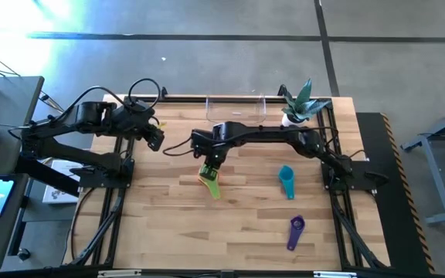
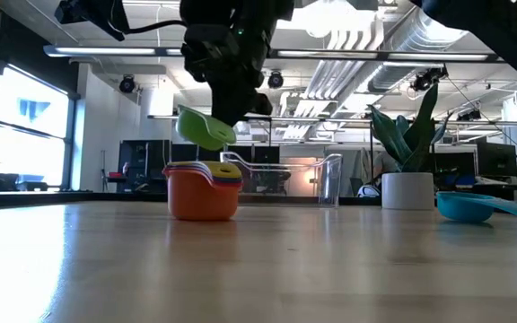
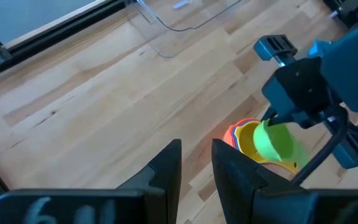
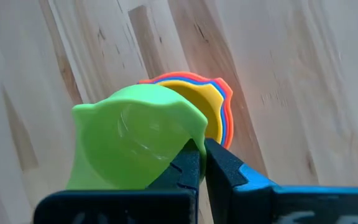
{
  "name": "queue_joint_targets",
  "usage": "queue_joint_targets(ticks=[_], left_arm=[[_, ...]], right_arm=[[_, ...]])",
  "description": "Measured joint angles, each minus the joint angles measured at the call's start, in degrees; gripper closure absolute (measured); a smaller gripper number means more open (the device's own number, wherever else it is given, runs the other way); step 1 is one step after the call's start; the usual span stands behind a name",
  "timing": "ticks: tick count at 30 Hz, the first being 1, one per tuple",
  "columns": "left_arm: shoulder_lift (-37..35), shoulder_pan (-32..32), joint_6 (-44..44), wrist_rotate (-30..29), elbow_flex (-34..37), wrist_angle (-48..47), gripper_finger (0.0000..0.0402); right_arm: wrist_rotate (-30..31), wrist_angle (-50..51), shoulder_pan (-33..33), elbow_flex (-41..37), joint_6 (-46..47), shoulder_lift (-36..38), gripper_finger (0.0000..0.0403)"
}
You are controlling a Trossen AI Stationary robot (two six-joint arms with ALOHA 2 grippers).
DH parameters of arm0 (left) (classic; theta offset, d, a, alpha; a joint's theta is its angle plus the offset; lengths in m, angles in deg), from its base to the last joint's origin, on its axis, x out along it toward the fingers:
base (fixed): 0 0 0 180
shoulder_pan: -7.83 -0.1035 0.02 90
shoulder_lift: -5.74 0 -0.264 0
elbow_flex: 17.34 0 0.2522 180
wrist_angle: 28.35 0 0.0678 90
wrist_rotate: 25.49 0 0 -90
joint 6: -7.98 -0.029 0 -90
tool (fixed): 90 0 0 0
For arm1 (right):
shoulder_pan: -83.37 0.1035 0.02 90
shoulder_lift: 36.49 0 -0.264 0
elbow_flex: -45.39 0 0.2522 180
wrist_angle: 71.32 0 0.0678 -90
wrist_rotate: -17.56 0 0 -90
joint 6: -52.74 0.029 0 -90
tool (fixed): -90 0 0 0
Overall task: Nest measuring cups in basket
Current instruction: Stack the green measuring cup on the top of the yellow measuring cup
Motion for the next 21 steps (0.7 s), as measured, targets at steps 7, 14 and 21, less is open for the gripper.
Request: queue_joint_targets(ticks=[7, 14, 21], left_arm=[[0.0, 0.0, 1.1, -0.2, 0.0, 0.0, 0.0323], [0.0, 0.0, 1.1, -2.5, 0.0, 0.0, 0.0323], [0.0, 0.0, 1.1, -3.0, 0.0, 0.0, 0.0323]], right_arm=[[-2.2, -0.1, -0.2, 0.0, -0.2, -2.1, 0.0403], [-2.2, 0.2, -0.5, 0.0, -0.5, -2.8, 0.0403], [-0.4, 0.1, -0.9, 0.0, -0.9, -2.8, 0.0403]])
